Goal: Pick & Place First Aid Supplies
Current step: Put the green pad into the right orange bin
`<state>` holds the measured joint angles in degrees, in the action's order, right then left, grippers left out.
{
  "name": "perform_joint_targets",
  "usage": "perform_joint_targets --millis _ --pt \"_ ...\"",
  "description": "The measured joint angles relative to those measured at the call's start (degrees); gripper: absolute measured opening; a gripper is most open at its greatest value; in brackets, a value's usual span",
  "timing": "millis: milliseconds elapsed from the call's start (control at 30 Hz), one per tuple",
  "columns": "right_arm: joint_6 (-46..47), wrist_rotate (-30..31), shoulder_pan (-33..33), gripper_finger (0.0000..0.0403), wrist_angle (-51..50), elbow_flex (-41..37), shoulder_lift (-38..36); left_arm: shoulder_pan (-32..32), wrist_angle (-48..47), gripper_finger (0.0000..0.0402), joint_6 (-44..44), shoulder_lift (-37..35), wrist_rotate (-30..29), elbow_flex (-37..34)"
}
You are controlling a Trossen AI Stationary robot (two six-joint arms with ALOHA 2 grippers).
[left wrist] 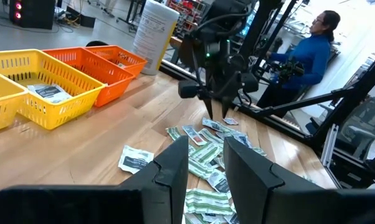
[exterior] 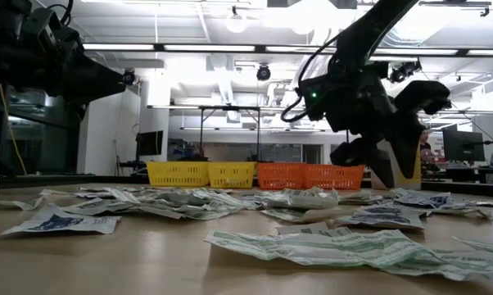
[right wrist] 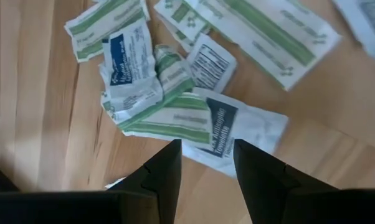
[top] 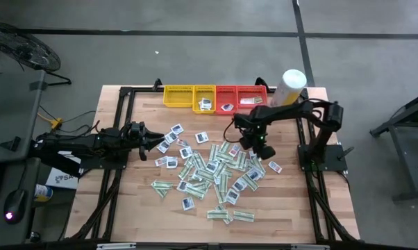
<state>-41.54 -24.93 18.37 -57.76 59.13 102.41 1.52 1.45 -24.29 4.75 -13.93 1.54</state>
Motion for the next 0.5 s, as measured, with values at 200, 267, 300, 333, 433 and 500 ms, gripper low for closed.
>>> perform_joint_targets --millis 200,267,300,333,433,500 --pt "0.39 0.09 -1.53 0.0139 -0.04 -0.04 0.03 0.0 0.02 0.0101 0.0 -0.02 -0.01 0.0" --pt "0.52 0.67 -2.02 0.0139 0.57 -0.75 0.0 0.0 0.02 0.0101 0.0 -0.01 -0.02 0.0" --pt "0.55 1.25 -2.28 0.0139 0.83 -1.29 0.0 0.0 0.02 0.0101 0.0 0.0 -0.02 0.0" --pt "0.83 1.96 -2.48 0.0139 1.15 -1.89 0.03 0.0 0.02 0.0101 0.0 0.0 -0.02 0.0" --pt "2.43 2.89 -3.33 0.0139 2.37 -3.35 0.03 0.0 0.04 0.0101 0.0 -0.02 -0.02 0.0" --pt "3.26 2.71 -3.8 0.0139 2.45 -3.71 0.01 0.0 0.04 0.0101 0.0 -0.02 -0.02 0.0"
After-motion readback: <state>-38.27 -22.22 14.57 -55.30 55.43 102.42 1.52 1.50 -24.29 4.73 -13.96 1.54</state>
